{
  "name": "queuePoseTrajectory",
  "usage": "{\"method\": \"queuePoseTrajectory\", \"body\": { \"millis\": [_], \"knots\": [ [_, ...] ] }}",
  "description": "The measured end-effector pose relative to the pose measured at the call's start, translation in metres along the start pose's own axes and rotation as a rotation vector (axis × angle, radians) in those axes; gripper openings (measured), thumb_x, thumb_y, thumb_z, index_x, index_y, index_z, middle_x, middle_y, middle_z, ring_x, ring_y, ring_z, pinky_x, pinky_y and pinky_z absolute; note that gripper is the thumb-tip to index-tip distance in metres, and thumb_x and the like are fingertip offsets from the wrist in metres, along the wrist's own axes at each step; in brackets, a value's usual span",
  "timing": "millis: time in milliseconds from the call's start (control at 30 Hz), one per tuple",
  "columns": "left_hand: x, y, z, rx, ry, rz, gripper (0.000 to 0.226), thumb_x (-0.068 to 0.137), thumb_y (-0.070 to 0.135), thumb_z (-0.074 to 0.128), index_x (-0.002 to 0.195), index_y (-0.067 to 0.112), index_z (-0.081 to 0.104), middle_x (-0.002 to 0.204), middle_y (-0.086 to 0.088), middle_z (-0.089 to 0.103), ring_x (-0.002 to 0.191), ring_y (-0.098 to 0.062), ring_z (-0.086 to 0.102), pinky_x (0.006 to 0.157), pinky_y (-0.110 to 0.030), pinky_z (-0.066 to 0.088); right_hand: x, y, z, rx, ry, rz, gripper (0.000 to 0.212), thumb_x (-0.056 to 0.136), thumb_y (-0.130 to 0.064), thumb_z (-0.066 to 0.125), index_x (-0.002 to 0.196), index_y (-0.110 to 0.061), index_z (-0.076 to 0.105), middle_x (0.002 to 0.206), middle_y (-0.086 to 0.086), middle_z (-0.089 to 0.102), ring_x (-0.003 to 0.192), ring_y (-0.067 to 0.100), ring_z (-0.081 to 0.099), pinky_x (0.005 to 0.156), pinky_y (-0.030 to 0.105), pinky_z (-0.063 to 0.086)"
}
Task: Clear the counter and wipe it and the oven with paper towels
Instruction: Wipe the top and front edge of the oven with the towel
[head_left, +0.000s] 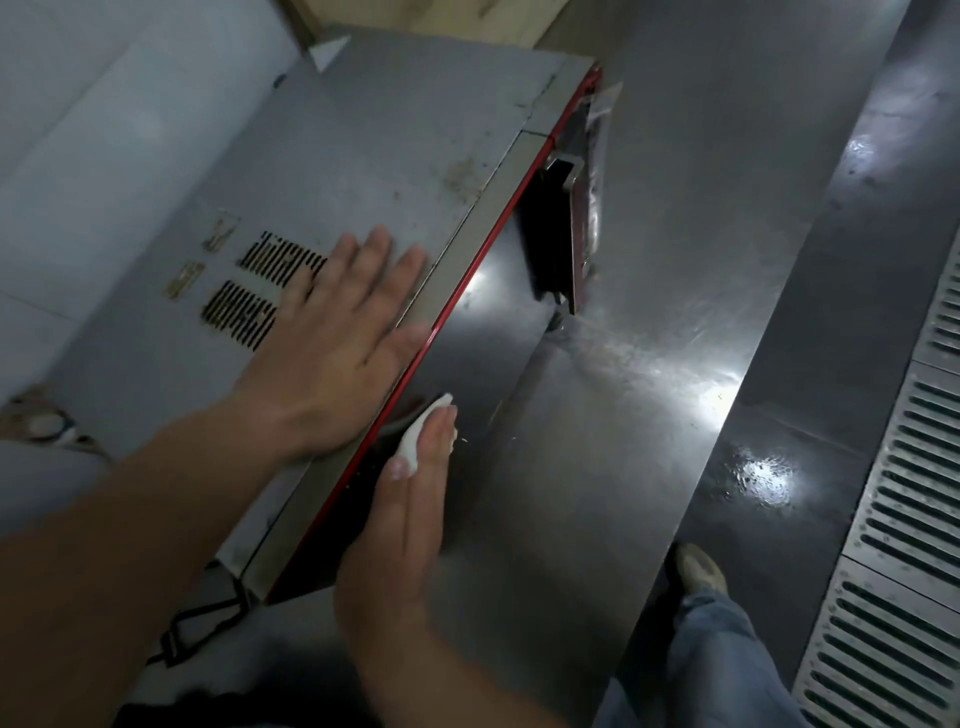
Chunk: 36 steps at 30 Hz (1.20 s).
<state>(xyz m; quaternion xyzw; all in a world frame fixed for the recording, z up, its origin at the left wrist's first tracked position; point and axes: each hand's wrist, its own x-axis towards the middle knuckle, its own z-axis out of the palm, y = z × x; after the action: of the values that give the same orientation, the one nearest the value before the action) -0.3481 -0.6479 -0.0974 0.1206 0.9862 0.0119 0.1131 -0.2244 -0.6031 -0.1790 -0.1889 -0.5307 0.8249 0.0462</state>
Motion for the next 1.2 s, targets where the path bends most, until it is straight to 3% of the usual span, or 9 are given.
{"method": "queuePoseTrajectory", "body": {
  "millis": [200,333,433,567,633,800,933,1067,1200],
  "knots": [
    [-0.036,-0.003,0.01,0.003,0.02,0.037,0.067,0.095,0.064,0.003,0.157,0.042,-0.007,0.165,0.013,-0.017,0.149,-0.005,-0.022,0.124,-0.042,-0.007,0.121,-0.004,-0.023,-0.109,0.067,-0.001,0.053,0.106,-0.034,0.029,0.156,-0.02,0.02,0.163,-0.008,0.016,0.147,-0.001,0.011,0.123,0.032,0.01],
    [-0.037,0.001,0.011,-0.028,0.083,0.011,0.064,0.097,0.059,0.007,0.158,0.041,0.001,0.167,0.011,-0.009,0.151,-0.006,-0.016,0.123,-0.039,-0.007,0.166,-0.011,-0.033,-0.117,0.061,0.064,0.055,0.103,-0.042,0.027,0.156,-0.027,0.022,0.162,-0.01,0.022,0.146,0.001,0.017,0.123,0.033,0.015],
    [-0.038,0.001,0.013,-0.081,0.136,-0.029,0.062,0.098,0.055,0.014,0.158,0.042,0.012,0.168,0.005,0.0,0.154,-0.011,-0.009,0.124,-0.041,-0.002,0.123,-0.006,-0.035,-0.152,-0.01,-0.01,0.052,0.107,-0.036,0.028,0.157,-0.024,0.02,0.162,-0.012,0.017,0.143,-0.009,0.012,0.118,0.019,0.01],
    [-0.039,0.001,0.016,-0.072,0.231,-0.261,0.059,0.099,0.051,0.022,0.156,0.041,0.02,0.168,-0.007,-0.003,0.154,-0.026,-0.009,0.124,-0.051,0.001,0.012,0.027,-0.033,-0.111,-0.138,-0.11,0.055,0.106,-0.024,0.035,0.156,-0.015,0.014,0.164,-0.01,0.008,0.151,0.008,0.005,0.124,0.039,0.007],
    [-0.04,0.002,0.017,-0.029,0.229,-0.353,0.054,0.103,0.048,0.024,0.156,0.043,0.016,0.168,-0.007,-0.006,0.153,-0.027,-0.012,0.123,-0.052,-0.001,-0.037,0.044,-0.032,-0.14,-0.2,-0.108,0.055,0.106,-0.019,0.035,0.155,-0.016,0.011,0.165,-0.012,0.003,0.151,0.011,0.002,0.124,0.039,0.005],
    [-0.038,0.002,0.017,-0.047,0.2,-0.373,0.054,0.104,0.048,0.023,0.157,0.044,0.009,0.168,-0.005,-0.001,0.154,-0.025,-0.009,0.123,-0.053,0.004,-0.002,0.06,-0.026,-0.022,-0.01,0.103,0.056,0.102,-0.048,0.033,0.154,-0.031,0.019,0.162,-0.019,0.014,0.148,-0.001,0.011,0.124,0.036,0.011],
    [-0.037,0.0,0.019,-0.064,0.161,-0.373,0.058,0.102,0.057,0.018,0.157,0.047,0.003,0.168,-0.001,-0.003,0.154,-0.02,-0.007,0.124,-0.051,0.002,0.111,0.074,-0.046,-0.102,0.105,0.314,0.054,0.106,-0.043,0.027,0.156,-0.024,0.022,0.157,-0.011,0.028,0.143,0.003,0.024,0.119,0.026,0.018],
    [-0.034,-0.001,0.018,-0.041,0.15,-0.358,0.061,0.1,0.062,0.016,0.157,0.046,0.0,0.168,-0.002,-0.004,0.154,-0.022,-0.006,0.123,-0.053,0.002,0.194,0.082,-0.067,-0.165,0.153,0.348,0.07,0.093,-0.051,0.027,0.151,-0.013,0.037,0.155,0.004,0.038,0.144,0.017,0.031,0.121,0.033,0.02],
    [-0.034,-0.001,0.018,-0.043,0.153,-0.358,0.061,0.1,0.062,0.016,0.157,0.045,0.001,0.168,-0.003,-0.004,0.154,-0.023,-0.005,0.123,-0.054,0.002,0.148,0.073,-0.06,-0.128,0.109,0.275,0.072,0.093,-0.064,0.031,0.155,-0.027,0.027,0.159,-0.01,0.029,0.146,0.007,0.025,0.12,0.028,0.016]
  ]
}}
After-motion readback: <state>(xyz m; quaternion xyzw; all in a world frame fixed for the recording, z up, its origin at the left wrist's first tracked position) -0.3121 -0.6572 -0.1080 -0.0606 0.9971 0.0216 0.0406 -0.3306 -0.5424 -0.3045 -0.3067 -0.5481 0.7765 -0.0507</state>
